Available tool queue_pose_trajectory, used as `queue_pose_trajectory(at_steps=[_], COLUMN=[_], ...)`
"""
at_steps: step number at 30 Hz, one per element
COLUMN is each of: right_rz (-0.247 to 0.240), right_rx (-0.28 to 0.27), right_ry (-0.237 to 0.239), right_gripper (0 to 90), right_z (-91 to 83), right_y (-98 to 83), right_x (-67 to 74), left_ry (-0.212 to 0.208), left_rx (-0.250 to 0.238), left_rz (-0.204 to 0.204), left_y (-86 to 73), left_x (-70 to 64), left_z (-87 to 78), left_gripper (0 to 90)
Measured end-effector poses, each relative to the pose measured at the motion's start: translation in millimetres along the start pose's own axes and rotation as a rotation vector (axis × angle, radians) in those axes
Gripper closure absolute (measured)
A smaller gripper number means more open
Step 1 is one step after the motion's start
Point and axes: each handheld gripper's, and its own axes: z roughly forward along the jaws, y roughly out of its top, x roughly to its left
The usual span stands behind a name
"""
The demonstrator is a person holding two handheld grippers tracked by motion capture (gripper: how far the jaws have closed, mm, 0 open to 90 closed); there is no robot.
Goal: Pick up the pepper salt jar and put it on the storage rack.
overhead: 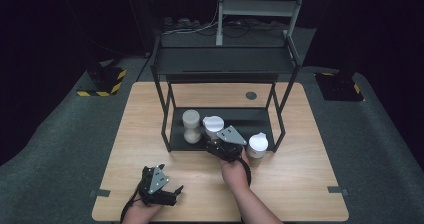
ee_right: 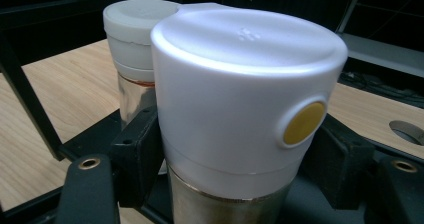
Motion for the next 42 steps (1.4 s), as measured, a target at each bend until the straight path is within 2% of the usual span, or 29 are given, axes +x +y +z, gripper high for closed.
queue_pose_trajectory(at_steps=[7, 13, 25, 34, 42], right_rz=[0.006, 0.035, 0.04, 0.061, 0.047], right_rx=[0.005, 0.016, 0.034, 0.027, 0.021], right_ry=[-0.012, 0.0, -0.005, -0.013, -0.011], right_gripper=[30.1, 30.0, 30.0, 30.0, 29.9], right_z=[7.0, 14.3, 27.3, 31.6, 30.6], right_y=[-0.2, -3.7, -9.8, -11.0, -12.9], right_x=[-2.3, -5.2, -8.3, -12.6, -12.3], left_ry=[-0.002, -0.001, -0.001, -0.002, -0.001], left_rx=[-0.003, -0.004, -0.008, -0.01, -0.009], left_rz=[-0.005, -0.005, -0.005, -0.006, -0.005], left_y=[-0.2, -0.2, -0.4, -0.5, -0.4], left_x=[0.1, 0.0, 0.2, 0.3, -0.1], left_z=[-0.2, -0.2, -0.6, -0.8, -0.6], left_gripper=[1.3, 1.3, 1.3, 1.2, 1.2])
